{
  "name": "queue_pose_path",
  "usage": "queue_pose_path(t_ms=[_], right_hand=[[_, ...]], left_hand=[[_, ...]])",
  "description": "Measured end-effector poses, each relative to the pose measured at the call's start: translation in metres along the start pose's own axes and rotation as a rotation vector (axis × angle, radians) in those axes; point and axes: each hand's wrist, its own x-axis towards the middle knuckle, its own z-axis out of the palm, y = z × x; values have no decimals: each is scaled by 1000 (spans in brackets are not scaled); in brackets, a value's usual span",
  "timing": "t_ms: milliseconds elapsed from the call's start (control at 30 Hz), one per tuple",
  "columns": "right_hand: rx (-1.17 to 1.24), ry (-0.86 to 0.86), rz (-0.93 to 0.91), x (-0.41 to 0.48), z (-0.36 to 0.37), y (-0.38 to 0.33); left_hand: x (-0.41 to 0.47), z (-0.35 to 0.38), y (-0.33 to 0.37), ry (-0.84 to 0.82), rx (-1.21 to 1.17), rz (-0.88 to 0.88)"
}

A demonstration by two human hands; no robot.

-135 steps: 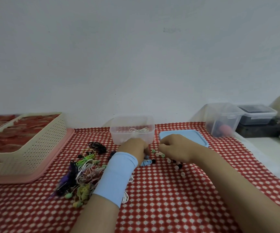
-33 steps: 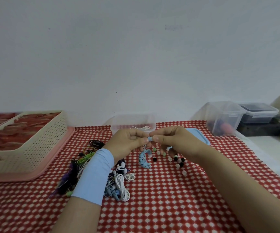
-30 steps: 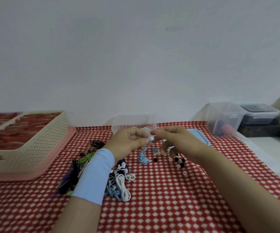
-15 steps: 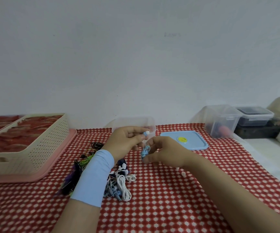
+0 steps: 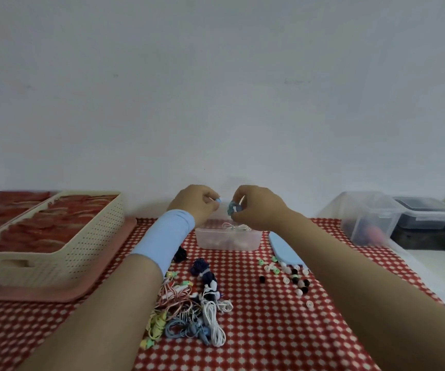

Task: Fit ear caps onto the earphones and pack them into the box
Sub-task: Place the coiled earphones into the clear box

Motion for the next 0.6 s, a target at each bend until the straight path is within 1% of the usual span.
queue_pose_path(t_ms=[67,100,167,200,267,367,433,467,533,600], right_hand=[[-158,-61,-17,10,13,-1],[-184,-95,-17,14,20,-1],[-144,-142,-15,21,31,0],[-111,-159,-18,23,35,-1],[-79,-169,-25,26,35,-2],[-55,-94,-66,22,25,-10],[-8,-34,-124,12,18,-21],[12,-37,-155,5,16,-29],[11,-137,-187,-11,19,-44],[-95,-315,-163,-24,30,-54]], left_hand=[[6,6,-8,-44,131,-17],[7,9,-12,-73,187,-16],[8,12,-18,-132,257,-2],[8,12,-22,-147,258,5],[8,8,-28,-125,205,18],[2,-5,-32,-41,134,32],[-6,-12,-34,-48,99,40],[-12,-15,-34,-78,93,41],[-25,-19,-35,-129,134,35],[-37,-21,-38,-139,196,15]])
